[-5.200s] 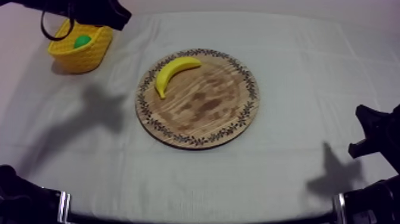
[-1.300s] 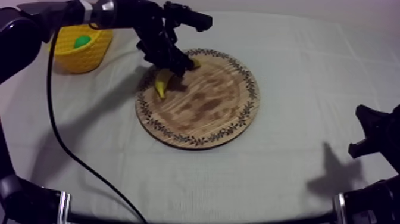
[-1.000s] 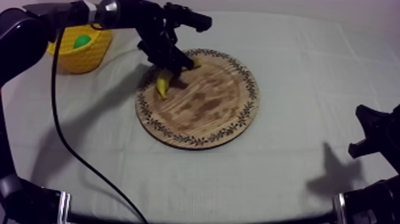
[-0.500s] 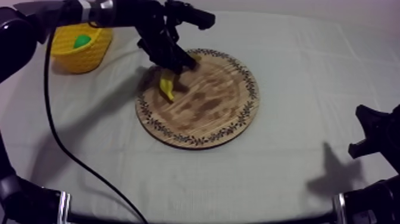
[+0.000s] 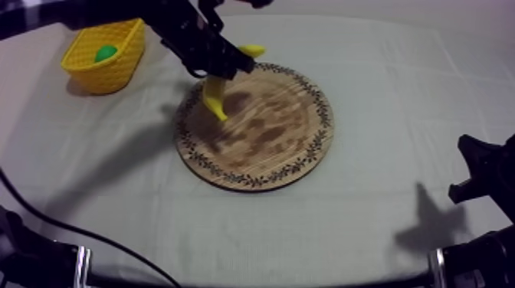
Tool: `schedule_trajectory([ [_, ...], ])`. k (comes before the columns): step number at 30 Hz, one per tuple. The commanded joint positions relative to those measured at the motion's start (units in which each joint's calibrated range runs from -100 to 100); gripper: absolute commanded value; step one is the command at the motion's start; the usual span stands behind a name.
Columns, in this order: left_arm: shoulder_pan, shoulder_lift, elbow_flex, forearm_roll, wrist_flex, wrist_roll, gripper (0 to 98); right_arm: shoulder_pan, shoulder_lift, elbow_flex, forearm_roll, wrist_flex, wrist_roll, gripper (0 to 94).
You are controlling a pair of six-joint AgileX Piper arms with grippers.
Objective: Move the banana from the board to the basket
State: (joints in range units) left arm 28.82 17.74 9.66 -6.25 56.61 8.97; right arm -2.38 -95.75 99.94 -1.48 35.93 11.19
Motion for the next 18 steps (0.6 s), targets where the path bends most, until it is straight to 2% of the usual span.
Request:
schedule_trajectory([
  [1, -0.03, -6.41, 2.03, -0.09, -0.24, 1.31, 19.1, 0.01, 0.00, -0.05, -0.01, 0.04, -0.03, 0.3],
  [8, -3.01, -17.66, 4.73, 0.42, -0.46, 2.20, 20.5, 0.01, 0.00, -0.05, -0.01, 0.04, -0.03, 0.3],
  [18, -13.51, -28.95, 7.79, 3.34, 3.11, -0.22, 19.9, 0.01, 0.00, -0.05, -0.01, 0.04, -0.03, 0.3],
])
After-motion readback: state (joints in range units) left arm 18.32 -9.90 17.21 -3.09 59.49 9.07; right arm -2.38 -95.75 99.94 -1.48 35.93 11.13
